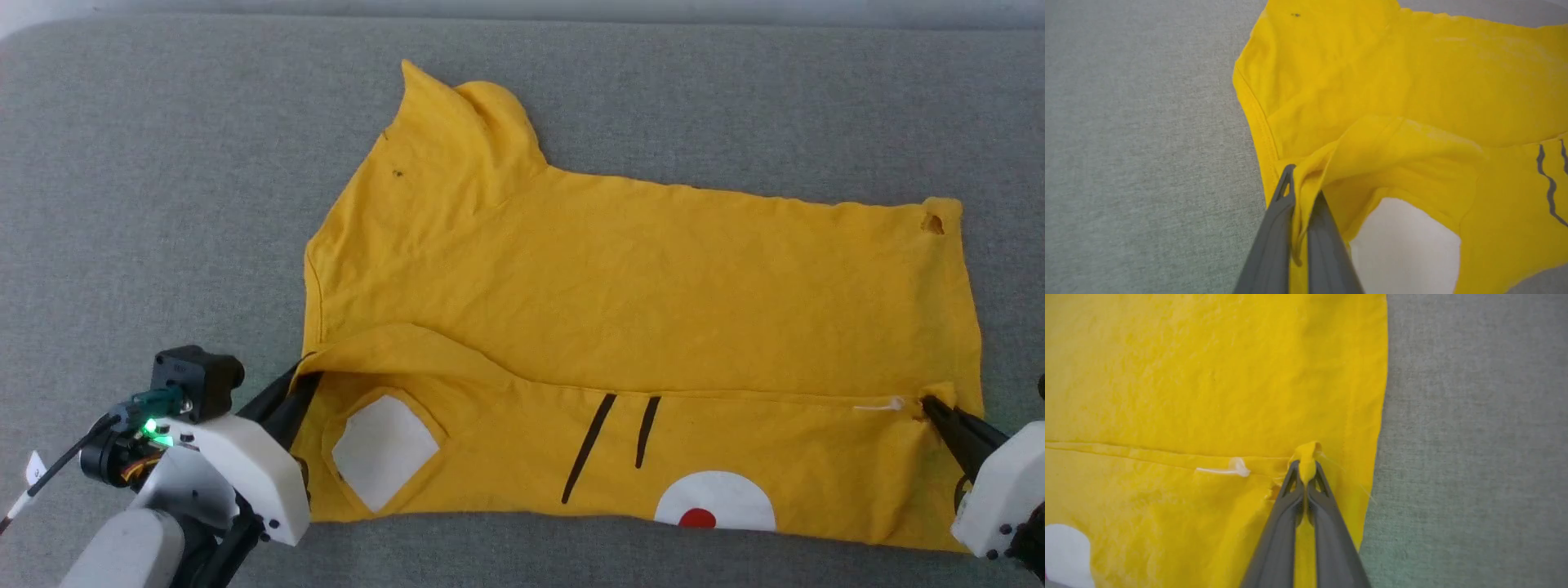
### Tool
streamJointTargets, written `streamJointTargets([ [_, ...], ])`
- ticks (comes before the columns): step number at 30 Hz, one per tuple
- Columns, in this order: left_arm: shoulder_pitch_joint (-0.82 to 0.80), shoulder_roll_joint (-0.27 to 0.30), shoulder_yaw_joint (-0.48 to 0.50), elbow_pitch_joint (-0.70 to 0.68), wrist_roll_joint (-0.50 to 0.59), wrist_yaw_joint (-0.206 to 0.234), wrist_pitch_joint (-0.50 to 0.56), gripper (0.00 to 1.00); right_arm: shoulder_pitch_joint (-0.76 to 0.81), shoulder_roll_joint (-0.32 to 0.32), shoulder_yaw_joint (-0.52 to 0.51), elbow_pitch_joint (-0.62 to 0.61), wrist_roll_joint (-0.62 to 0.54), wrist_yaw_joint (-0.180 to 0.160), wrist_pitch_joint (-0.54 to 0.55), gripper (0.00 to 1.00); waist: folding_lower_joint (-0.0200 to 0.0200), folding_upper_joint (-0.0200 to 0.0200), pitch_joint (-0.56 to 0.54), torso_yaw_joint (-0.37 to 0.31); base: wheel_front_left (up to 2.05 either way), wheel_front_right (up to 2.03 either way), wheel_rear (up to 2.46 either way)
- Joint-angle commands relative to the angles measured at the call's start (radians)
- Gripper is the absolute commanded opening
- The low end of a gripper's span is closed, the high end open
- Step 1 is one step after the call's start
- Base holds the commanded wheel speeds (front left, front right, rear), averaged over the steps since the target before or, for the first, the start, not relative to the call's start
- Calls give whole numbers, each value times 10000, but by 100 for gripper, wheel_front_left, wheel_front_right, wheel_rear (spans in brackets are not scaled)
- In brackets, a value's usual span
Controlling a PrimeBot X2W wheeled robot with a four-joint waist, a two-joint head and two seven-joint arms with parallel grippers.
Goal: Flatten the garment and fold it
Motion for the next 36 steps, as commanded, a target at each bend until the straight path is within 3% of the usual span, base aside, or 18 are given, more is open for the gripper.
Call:
streamJointTargets([
  [1,-238,-90,6,209,117,79,-104,0,-231,-2,60,106,-46,-7,-120,0,-3,0,314,-82,0,0,0],
  [2,-325,-146,12,366,161,137,-169,10,-299,11,87,193,-50,-7,-176,0,-3,0,354,-74,0,0,0],
  [3,-399,-195,9,500,194,185,-208,26,-356,17,105,266,-52,-7,-223,19,-3,0,384,-65,0,0,0],
  [4,-466,-245,3,609,217,218,-258,65,-405,18,109,333,-64,-7,-279,76,-3,0,400,-53,0,0,0],
  [5,-524,-314,7,691,206,235,-333,100,-442,24,96,392,-73,-7,-339,100,-3,0,410,-35,0,0,0],
  [13,-491,-813,258,881,-269,324,-948,100,-316,117,-26,446,64,-7,-712,100,-3,0,-58,55,0,0,0],
  [19,376,-1037,998,33,-290,981,-2138,100,209,328,-278,-274,-264,-7,-1494,100,-3,0,-742,71,0,0,0],
  [23,1260,-1229,1397,-644,156,1625,-3224,100,689,824,-572,-861,-1161,-7,-2629,100,-3,0,-1127,105,0,0,0],
  [28,2355,-1627,1559,-988,948,2413,-4514,100,1334,1953,-916,-1057,-2300,-7,-4295,100,-3,0,-1539,229,0,0,0],
  [32,3174,-2142,1607,-916,1302,2877,-4920,100,1730,2527,-1326,-850,-3057,-7,-5624,100,-3,0,-1841,303,0,0,0],
  [36,3774,-2626,1649,-922,1613,3063,-5053,100,1910,2677,-1643,-528,-3503,-7,-6786,100,-3,0,-1992,344,0,0,0],
])
